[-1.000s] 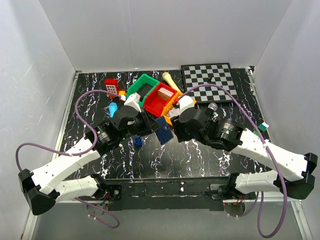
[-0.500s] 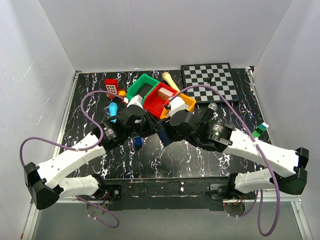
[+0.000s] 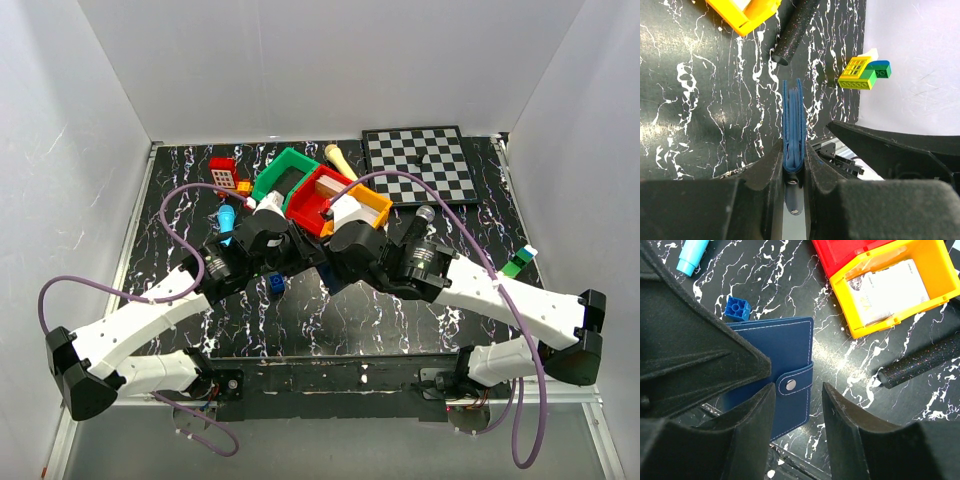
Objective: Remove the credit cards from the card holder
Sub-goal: Open the card holder at the center of the board.
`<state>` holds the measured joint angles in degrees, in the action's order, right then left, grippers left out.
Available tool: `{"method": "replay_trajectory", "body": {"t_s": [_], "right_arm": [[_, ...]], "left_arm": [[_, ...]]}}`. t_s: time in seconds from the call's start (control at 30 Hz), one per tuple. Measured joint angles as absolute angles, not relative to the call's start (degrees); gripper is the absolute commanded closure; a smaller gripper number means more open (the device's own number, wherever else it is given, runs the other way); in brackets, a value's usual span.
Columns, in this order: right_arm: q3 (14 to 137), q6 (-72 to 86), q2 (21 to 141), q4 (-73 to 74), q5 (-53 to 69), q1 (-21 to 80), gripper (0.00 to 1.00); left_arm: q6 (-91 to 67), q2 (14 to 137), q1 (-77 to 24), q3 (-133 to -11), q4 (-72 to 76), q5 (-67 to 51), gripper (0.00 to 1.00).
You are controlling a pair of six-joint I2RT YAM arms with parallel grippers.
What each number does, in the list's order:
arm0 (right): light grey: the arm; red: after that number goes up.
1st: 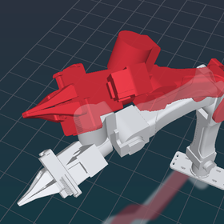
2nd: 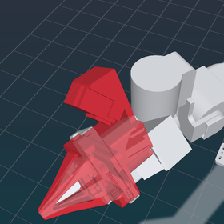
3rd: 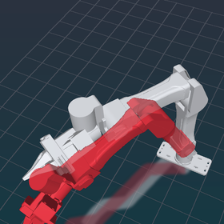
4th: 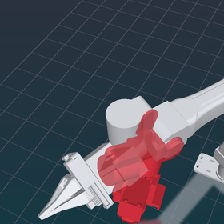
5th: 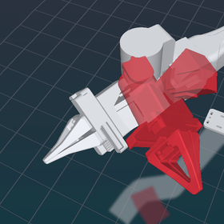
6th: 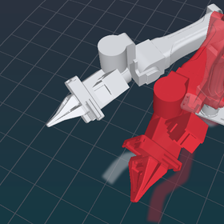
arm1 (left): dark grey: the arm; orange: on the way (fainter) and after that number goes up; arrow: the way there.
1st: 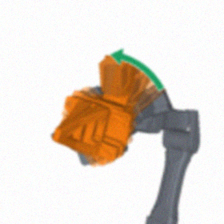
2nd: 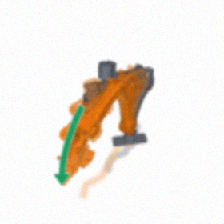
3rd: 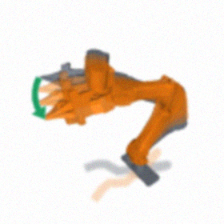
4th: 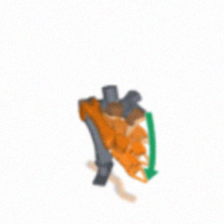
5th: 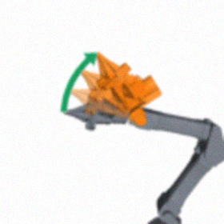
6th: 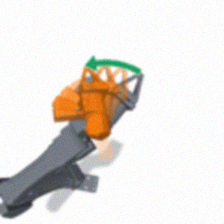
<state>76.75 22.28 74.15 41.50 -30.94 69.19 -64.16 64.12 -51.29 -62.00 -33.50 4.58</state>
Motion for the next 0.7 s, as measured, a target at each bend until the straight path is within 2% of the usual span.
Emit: {"method": "replay_trajectory", "body": {"t_s": [0.7], "right_arm": [[80.51, 23.75, 78.30, 45.04, -33.04, 70.00, 0.62]], "left_arm": [[-64.16, 63.53, -51.11, -60.69, -32.25, 4.16, 1.00]]}}
